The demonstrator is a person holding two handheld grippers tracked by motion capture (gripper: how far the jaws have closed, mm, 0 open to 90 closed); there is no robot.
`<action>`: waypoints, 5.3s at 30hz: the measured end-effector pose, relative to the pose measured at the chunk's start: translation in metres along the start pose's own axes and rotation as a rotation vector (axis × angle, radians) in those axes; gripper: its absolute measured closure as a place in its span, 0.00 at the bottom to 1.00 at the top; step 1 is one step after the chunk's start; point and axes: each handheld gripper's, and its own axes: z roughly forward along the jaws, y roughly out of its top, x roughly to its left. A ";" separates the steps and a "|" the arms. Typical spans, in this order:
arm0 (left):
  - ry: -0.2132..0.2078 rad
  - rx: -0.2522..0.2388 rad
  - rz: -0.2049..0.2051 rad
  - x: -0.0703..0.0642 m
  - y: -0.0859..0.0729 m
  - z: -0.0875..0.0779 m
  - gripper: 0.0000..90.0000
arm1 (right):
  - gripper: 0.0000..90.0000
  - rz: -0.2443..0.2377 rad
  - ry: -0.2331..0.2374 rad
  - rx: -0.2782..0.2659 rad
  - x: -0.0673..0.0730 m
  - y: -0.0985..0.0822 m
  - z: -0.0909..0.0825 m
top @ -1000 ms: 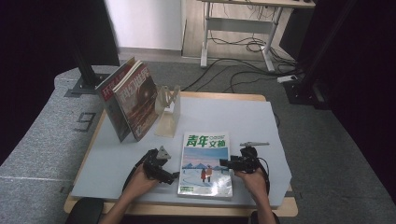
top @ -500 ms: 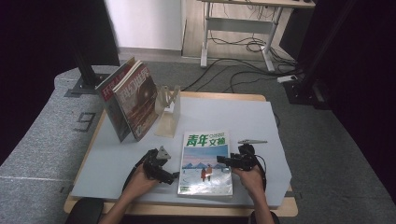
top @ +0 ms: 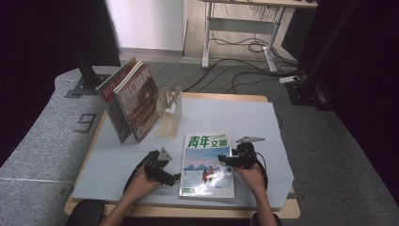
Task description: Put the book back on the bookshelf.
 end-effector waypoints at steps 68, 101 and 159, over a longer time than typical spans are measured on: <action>0.003 -0.002 0.003 0.000 -0.001 0.000 0.00 | 0.93 -0.001 0.064 0.019 0.041 0.032 -0.023; 0.003 -0.002 0.000 0.000 -0.001 0.000 0.00 | 0.57 0.023 0.160 0.104 -0.002 -0.014 -0.012; -0.054 -0.008 -0.088 0.012 0.000 -0.009 0.08 | 0.94 -0.040 0.034 0.040 0.048 0.054 -0.022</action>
